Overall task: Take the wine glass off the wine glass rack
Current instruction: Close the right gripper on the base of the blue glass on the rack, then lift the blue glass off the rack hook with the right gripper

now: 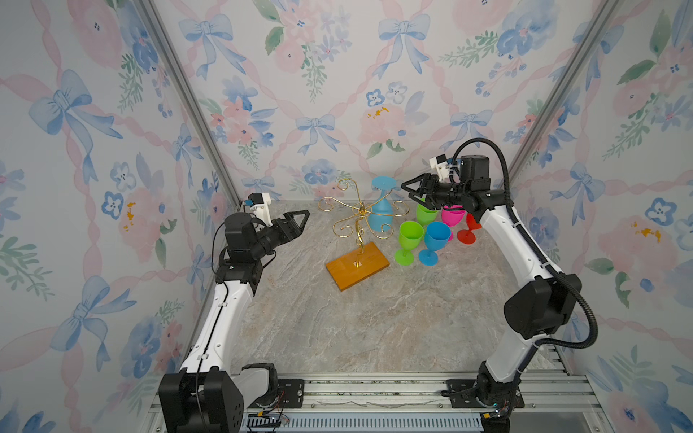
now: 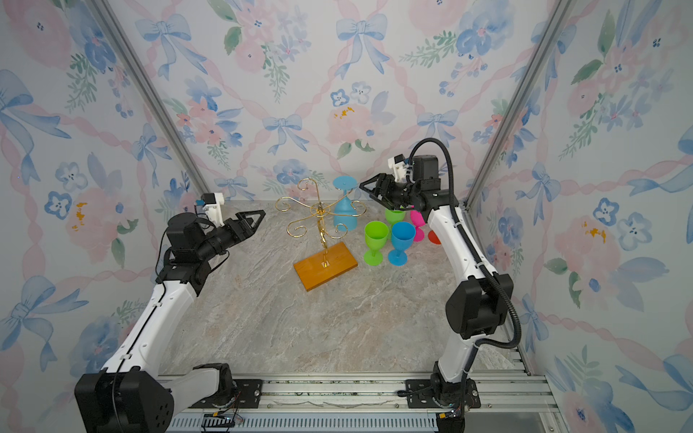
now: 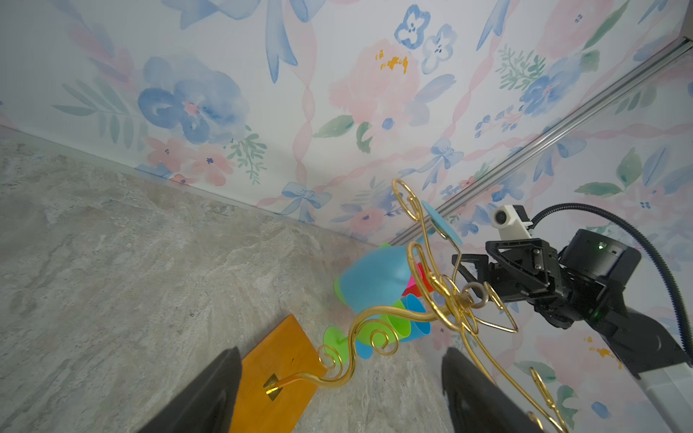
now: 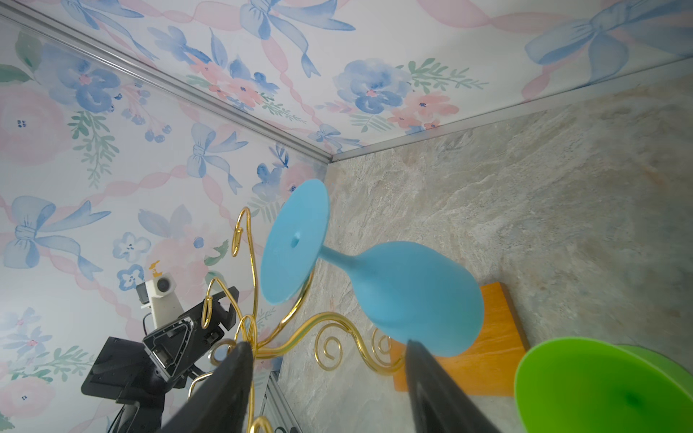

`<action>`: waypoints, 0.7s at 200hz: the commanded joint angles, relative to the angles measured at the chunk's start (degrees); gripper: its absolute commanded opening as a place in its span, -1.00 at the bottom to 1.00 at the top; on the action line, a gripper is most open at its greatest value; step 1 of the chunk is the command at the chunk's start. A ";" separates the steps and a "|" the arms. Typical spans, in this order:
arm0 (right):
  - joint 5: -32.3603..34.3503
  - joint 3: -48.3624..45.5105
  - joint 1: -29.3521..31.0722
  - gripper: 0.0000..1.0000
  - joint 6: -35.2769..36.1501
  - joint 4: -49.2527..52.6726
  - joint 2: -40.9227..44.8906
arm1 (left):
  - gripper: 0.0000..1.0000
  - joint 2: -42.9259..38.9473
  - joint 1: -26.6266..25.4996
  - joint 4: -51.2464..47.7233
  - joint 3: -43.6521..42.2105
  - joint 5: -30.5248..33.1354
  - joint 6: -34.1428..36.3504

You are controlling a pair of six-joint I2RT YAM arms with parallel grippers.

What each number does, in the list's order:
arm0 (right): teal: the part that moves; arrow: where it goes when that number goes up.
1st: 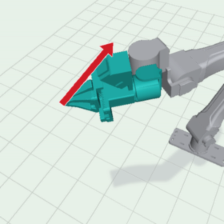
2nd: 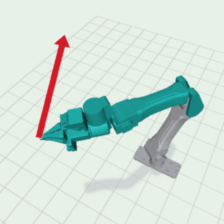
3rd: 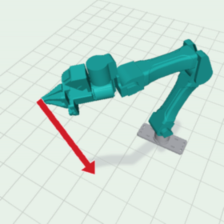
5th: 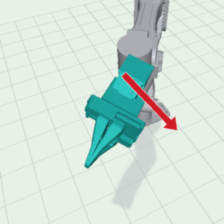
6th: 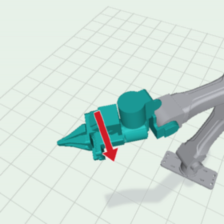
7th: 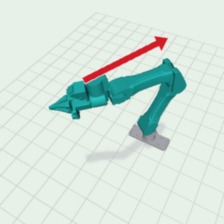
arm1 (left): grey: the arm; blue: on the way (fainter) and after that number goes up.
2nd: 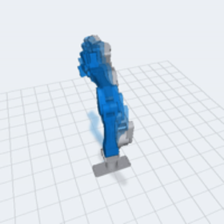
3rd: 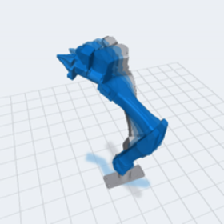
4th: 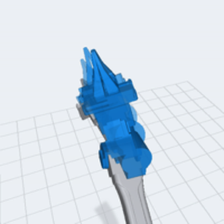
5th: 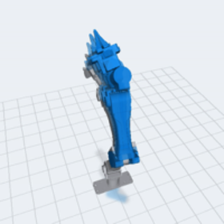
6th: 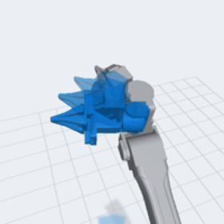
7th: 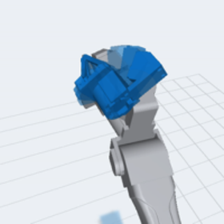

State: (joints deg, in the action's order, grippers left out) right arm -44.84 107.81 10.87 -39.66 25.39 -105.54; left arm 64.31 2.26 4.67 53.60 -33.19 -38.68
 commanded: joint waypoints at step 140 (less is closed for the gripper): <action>-6.77 13.15 2.21 -0.16 -9.73 -8.16 -12.73 | 0.87 -7.31 0.02 0.67 -13.50 9.90 19.23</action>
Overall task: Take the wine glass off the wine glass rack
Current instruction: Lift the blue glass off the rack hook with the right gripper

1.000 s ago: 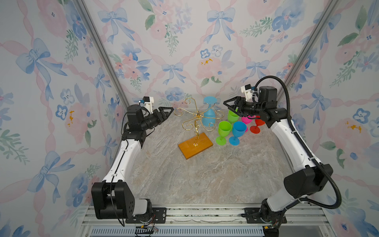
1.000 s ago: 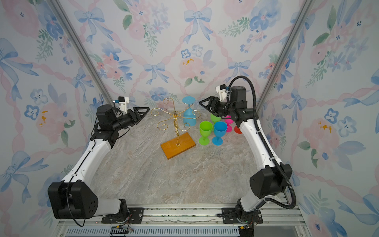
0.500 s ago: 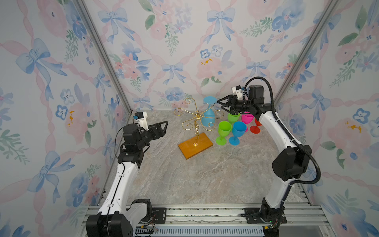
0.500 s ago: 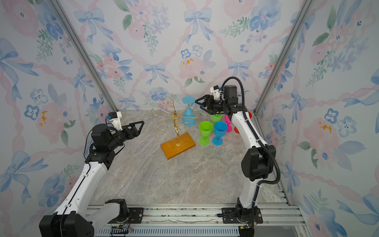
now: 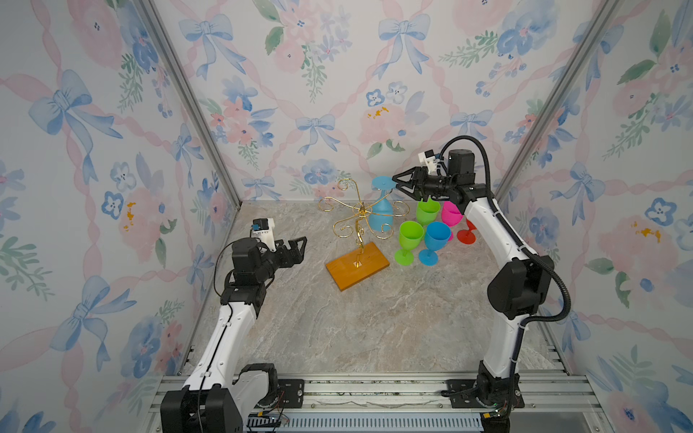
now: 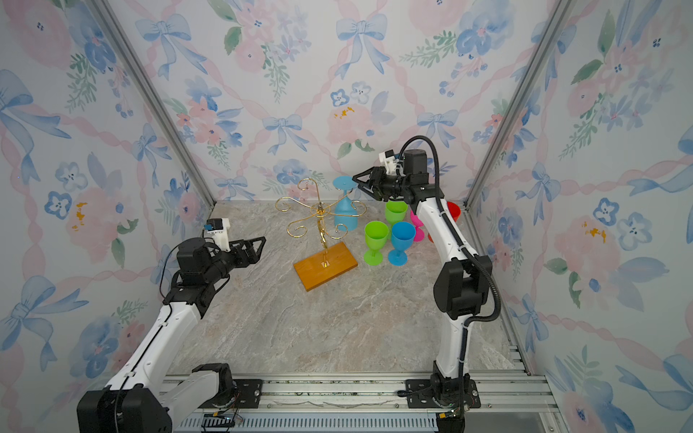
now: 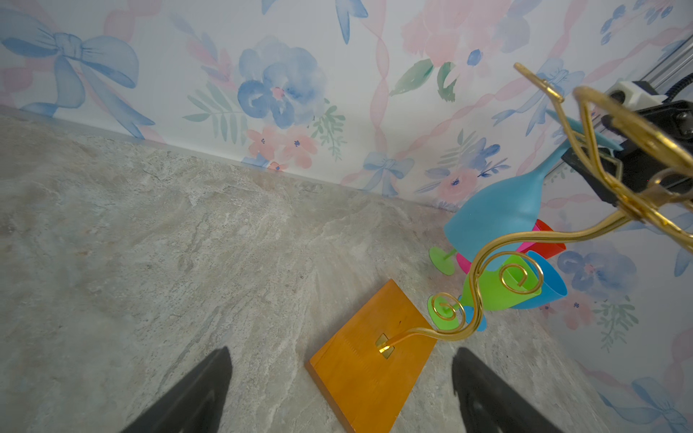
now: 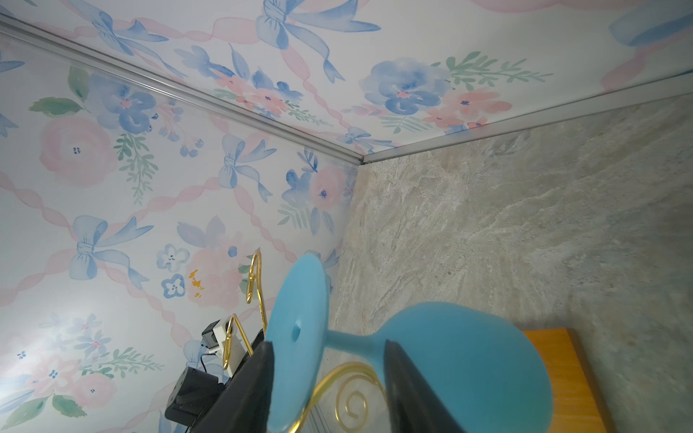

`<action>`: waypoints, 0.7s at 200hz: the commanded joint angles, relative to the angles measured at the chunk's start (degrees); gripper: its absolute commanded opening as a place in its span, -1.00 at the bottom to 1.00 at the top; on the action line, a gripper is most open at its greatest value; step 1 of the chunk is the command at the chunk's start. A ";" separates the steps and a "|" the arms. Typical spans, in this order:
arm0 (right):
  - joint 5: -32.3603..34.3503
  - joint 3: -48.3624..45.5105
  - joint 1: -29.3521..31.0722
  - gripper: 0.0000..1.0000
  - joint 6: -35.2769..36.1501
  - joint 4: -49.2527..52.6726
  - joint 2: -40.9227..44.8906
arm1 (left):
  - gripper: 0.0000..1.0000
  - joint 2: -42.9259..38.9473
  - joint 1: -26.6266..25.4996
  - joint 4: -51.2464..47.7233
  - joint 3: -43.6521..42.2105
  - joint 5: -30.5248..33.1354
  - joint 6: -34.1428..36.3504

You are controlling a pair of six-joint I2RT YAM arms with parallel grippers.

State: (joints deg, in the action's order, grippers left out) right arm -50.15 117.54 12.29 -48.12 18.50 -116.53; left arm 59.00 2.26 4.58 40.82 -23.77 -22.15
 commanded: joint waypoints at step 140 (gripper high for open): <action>-2.14 2.92 0.63 -0.76 -5.15 -4.64 -0.74 | 0.88 -2.42 -0.06 3.33 -6.41 0.95 3.07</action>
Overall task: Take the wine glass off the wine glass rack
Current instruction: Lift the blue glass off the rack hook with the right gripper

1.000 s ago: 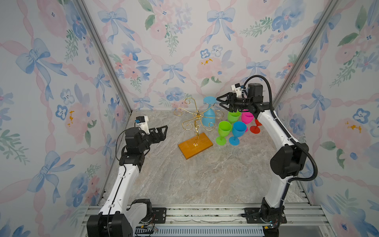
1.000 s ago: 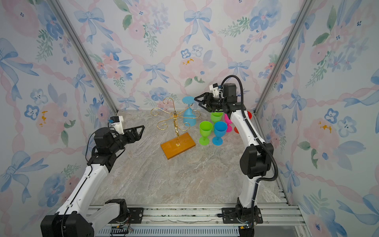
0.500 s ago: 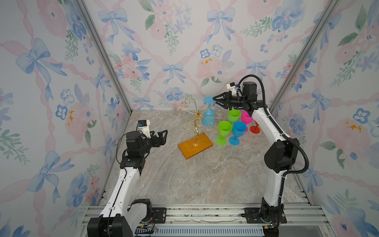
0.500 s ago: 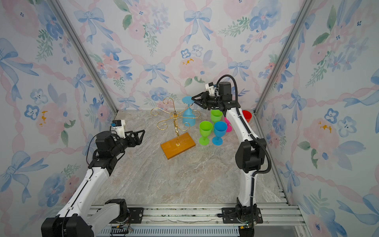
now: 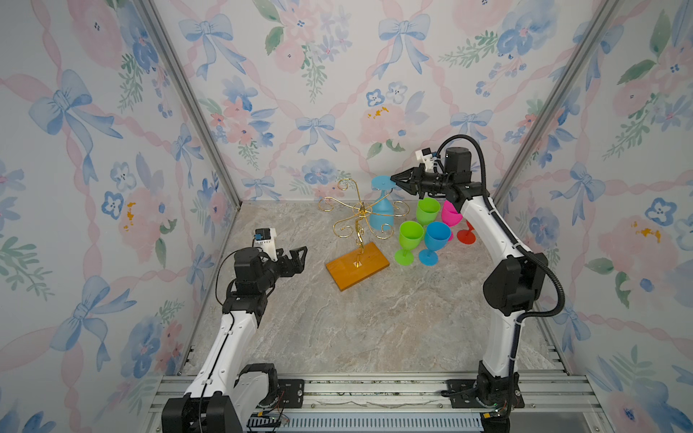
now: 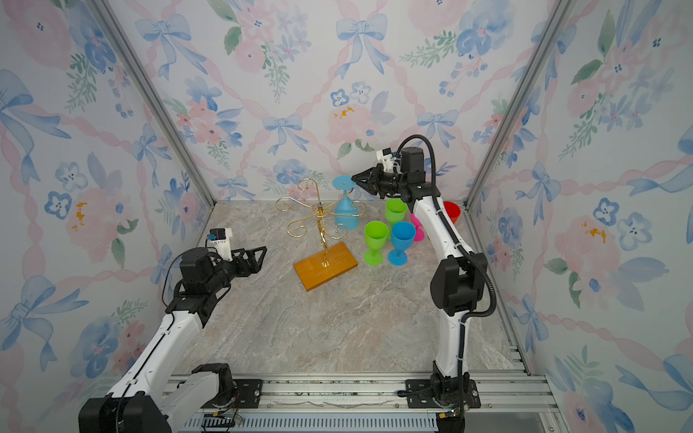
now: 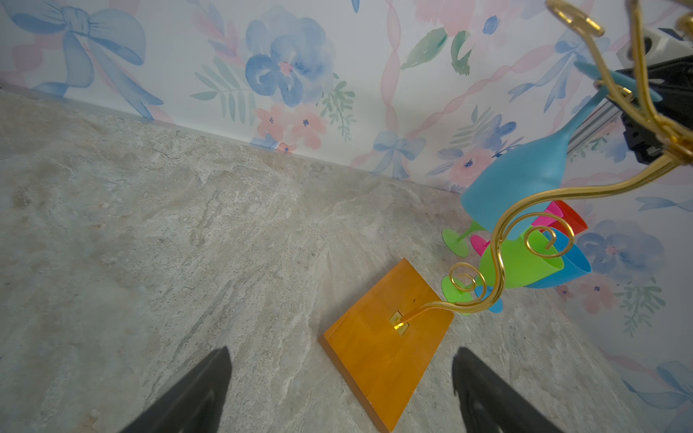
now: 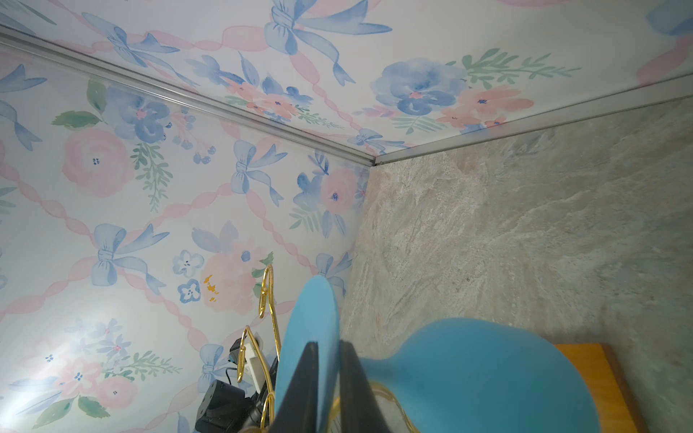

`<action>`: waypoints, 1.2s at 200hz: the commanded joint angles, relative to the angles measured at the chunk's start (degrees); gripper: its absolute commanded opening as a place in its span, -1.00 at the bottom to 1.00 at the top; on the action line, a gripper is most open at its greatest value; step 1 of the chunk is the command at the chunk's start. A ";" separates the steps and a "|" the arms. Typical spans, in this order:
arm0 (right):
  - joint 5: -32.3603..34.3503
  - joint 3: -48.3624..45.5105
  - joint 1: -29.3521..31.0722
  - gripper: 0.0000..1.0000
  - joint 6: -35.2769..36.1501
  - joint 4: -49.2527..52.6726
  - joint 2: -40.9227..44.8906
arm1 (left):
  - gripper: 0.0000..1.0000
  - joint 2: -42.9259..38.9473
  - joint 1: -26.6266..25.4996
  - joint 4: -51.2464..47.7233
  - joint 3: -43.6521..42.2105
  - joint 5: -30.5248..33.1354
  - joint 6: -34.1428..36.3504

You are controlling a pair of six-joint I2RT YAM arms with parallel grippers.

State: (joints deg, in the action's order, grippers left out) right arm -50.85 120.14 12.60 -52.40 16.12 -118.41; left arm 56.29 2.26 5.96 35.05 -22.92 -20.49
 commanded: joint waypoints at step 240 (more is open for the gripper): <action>-3.40 -15.19 -1.32 -1.00 -8.25 -13.63 12.19 | 0.88 -0.22 -0.06 2.68 -0.98 -0.28 0.54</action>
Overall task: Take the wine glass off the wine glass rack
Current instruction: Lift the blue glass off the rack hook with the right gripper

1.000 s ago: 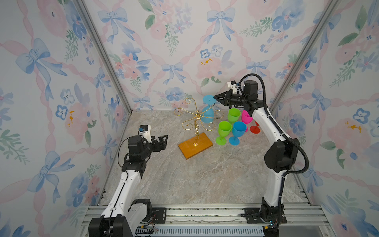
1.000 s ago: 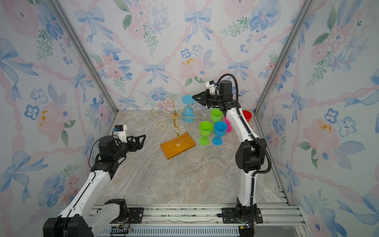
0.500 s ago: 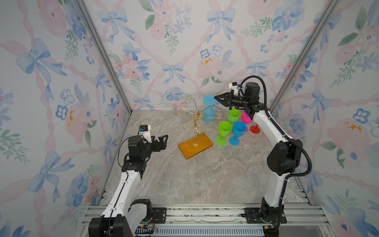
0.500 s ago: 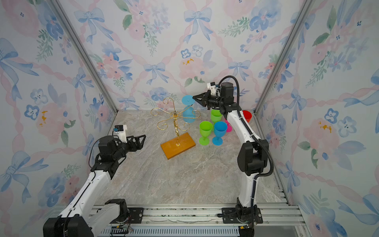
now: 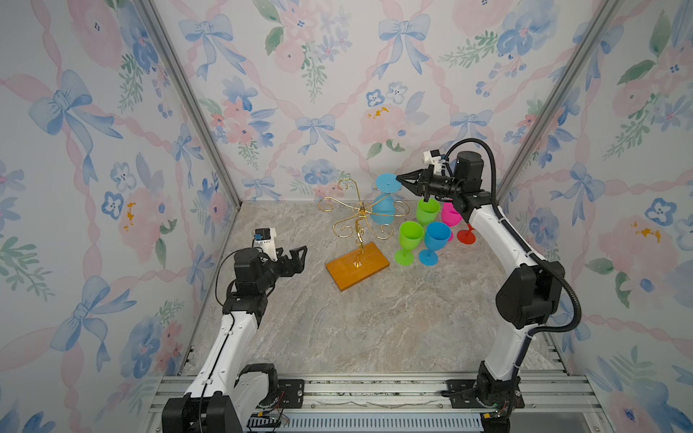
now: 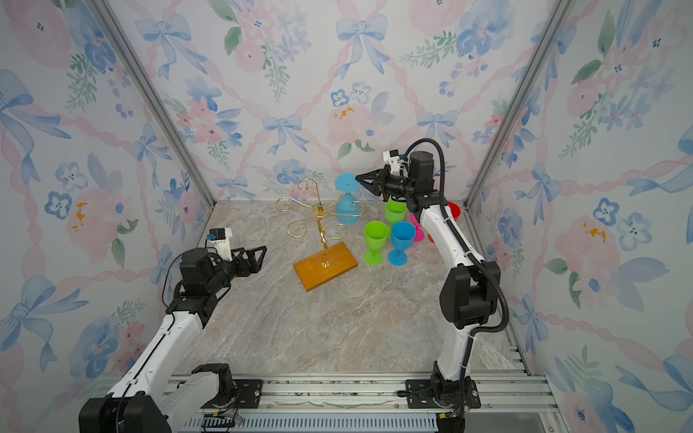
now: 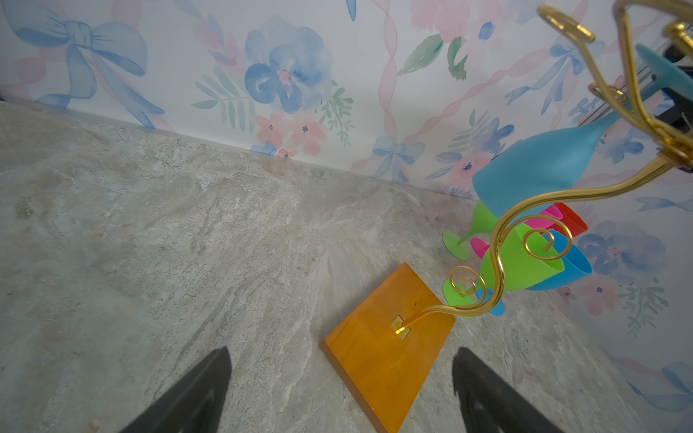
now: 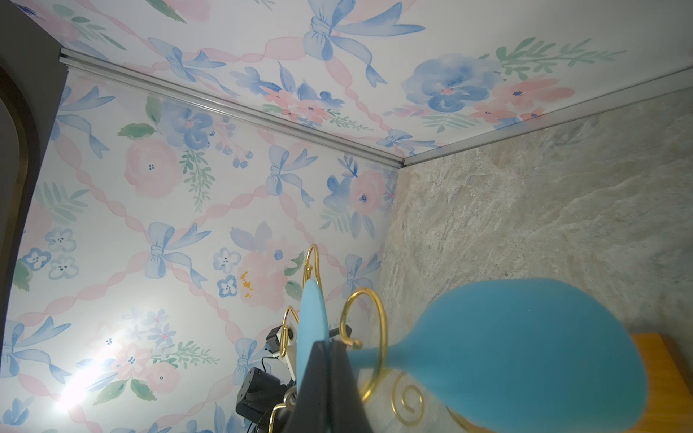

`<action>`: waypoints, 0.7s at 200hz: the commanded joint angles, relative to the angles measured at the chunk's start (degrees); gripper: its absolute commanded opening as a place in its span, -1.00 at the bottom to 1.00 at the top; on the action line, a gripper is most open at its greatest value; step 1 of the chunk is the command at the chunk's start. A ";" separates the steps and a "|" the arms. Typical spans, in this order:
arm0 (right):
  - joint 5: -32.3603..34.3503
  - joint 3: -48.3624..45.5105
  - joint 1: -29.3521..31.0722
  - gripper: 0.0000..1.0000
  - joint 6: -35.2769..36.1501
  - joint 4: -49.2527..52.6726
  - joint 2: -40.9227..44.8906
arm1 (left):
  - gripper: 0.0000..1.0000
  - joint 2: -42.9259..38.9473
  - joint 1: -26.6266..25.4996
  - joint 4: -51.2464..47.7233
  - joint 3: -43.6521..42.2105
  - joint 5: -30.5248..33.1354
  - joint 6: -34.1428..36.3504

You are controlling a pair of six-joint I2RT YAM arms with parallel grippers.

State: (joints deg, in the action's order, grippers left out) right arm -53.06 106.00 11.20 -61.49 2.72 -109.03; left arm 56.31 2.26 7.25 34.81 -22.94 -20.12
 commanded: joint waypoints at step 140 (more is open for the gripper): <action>-0.83 10.55 6.02 -1.00 4.21 5.77 -3.68 | 0.88 -0.50 -0.06 1.37 -1.01 -0.09 -0.18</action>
State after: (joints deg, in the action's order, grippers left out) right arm -53.41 112.86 16.71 -58.00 8.84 -110.08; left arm 56.29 2.24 7.64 34.61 -22.94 -20.14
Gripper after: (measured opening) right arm 0.045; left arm 0.940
